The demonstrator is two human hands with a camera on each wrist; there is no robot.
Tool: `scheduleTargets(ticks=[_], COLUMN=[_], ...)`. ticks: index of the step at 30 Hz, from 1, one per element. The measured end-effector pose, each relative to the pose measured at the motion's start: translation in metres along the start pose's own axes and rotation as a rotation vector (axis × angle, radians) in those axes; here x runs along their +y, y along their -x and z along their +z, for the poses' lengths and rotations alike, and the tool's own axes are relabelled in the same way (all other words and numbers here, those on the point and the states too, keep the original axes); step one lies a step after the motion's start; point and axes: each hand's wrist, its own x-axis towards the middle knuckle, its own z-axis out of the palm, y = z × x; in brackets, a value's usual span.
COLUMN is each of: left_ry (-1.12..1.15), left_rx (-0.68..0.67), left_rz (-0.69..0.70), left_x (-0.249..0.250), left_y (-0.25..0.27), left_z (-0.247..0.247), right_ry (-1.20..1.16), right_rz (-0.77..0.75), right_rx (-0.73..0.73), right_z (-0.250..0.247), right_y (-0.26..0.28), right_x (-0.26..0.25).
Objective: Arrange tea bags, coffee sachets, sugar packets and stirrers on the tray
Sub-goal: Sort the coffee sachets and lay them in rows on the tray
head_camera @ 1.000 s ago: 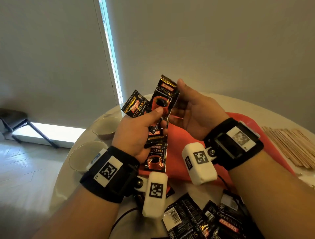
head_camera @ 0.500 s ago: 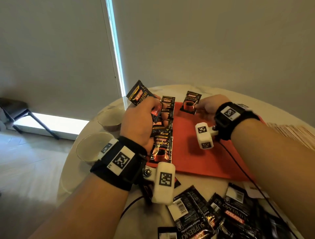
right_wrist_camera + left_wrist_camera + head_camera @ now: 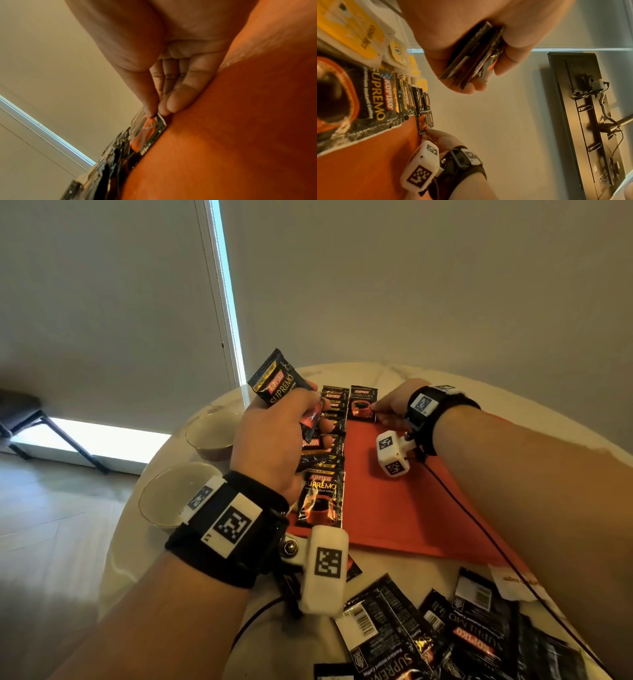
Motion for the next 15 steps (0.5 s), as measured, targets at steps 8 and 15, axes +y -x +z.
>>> scheduleTargets(ticks=[8, 15], left_ry=[-0.014, -0.016], left_rx=[0.009, 0.008], left_rz=[-0.003, -0.003], left_x=[-0.0001, 0.0005], left_y=[0.0008, 0.0027], left_z=[0.0013, 0.0024], right_ry=[0.096, 0.082], right_rz=[0.002, -0.010], right_rx=[-0.004, 0.000], right_z=[0.0028, -0.0003], right_y=[-0.0026, -0.0043], right_x=[-0.0027, -0.0010])
